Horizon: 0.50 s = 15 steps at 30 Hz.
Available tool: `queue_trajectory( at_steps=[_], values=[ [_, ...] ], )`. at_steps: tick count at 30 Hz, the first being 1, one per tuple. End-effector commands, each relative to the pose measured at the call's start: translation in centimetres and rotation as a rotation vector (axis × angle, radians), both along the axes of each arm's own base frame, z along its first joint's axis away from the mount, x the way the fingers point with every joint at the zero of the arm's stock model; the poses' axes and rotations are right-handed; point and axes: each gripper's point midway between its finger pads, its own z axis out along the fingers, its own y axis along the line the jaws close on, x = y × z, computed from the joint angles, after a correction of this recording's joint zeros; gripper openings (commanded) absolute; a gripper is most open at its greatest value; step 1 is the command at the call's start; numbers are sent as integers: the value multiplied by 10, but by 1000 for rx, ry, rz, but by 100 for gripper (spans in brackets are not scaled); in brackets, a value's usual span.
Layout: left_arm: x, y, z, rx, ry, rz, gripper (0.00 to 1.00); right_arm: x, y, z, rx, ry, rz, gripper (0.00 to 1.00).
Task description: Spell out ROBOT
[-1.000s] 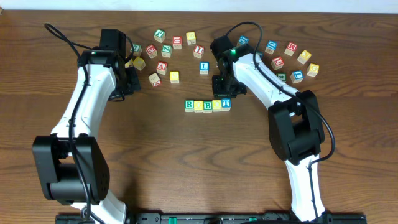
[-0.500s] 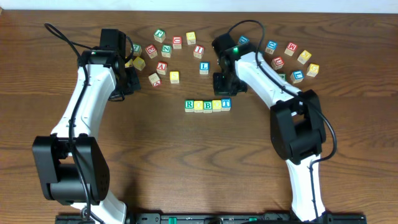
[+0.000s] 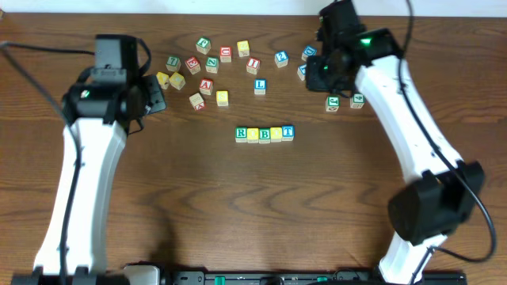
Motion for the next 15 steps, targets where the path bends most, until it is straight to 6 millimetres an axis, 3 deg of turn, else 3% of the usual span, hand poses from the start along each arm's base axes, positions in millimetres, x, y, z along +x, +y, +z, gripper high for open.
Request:
queue_trajectory(
  at_steps=[1, 2, 3, 4, 5, 6, 12, 15],
  values=[
    [-7, 2, 23, 7, -58, 3, 57, -5, -13, 24, -5, -40, 10, 18],
    [-9, 2, 26, 9, -65, 1, 62, -9, -17, 29, -5, -44, 4, 21],
    [-10, 4, 29, 19, -72, 7, 73, -12, -21, 34, -7, -49, -2, 24],
    [-11, 6, 31, 28, -77, 15, 91, -14, -24, 39, -8, -55, 0, 32],
    [-12, 7, 32, 30, -81, 15, 99, -16, -27, 43, -10, -61, 0, 46],
    [-12, 7, 33, 29, -81, 15, 99, -19, -31, 48, -12, -69, 4, 57],
    [-11, 7, 31, 29, -77, 15, 99, -33, -56, 72, -17, -99, -42, 99],
    [-12, 7, 31, 29, -76, 15, 100, -40, -66, 81, -16, -108, -63, 99]
  ],
)
